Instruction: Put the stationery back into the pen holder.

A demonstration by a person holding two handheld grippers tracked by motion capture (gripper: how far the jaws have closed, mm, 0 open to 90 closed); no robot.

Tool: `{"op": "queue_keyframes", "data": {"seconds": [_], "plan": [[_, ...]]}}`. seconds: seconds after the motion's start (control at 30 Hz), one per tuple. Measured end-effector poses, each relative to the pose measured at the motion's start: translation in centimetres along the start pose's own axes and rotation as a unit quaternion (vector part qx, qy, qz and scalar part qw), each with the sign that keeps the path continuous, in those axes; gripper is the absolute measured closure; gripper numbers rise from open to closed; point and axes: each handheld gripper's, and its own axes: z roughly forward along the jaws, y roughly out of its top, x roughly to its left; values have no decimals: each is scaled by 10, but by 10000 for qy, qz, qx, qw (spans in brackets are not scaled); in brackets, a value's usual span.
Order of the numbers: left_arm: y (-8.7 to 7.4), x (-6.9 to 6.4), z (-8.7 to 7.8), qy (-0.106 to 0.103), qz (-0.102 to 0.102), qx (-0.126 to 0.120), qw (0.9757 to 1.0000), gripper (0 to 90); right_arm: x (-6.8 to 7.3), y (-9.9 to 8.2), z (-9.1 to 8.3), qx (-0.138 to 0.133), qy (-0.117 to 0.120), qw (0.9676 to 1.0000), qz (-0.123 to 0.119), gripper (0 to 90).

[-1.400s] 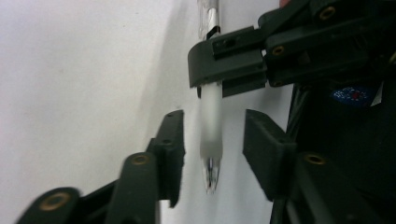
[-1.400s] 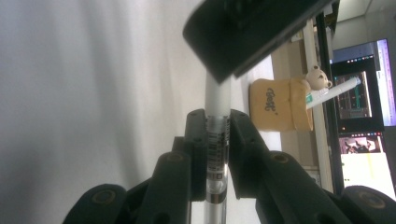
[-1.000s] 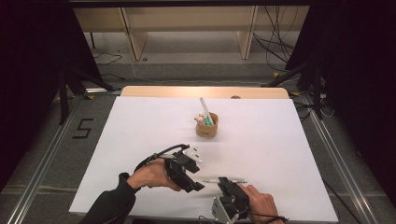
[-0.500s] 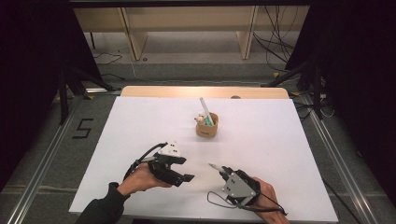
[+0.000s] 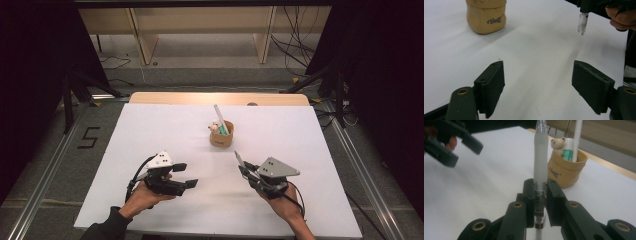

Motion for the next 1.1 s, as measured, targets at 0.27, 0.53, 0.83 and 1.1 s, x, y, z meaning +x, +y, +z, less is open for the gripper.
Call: {"op": "queue_keyframes", "data": {"seconds": [0.27, 0.53, 0.83, 1.1], "plan": [[-11, 4, -13, 139, -284, -294, 9991, 232, -28, 12, 10, -246, 181, 9952, 935, 796], [-18, 6, -23, 361, -302, -523, 9975, 229, -46, 25, 25, -454, 252, 9880, 1451, 796], [-25, 4, -28, 516, -278, -588, 9966, 221, -62, 42, 46, -528, 93, 9849, 1645, 796], [-28, 4, -31, 584, -274, -680, 9956, 215, -72, 60, 65, -619, -94, 9841, 1661, 796]]}}
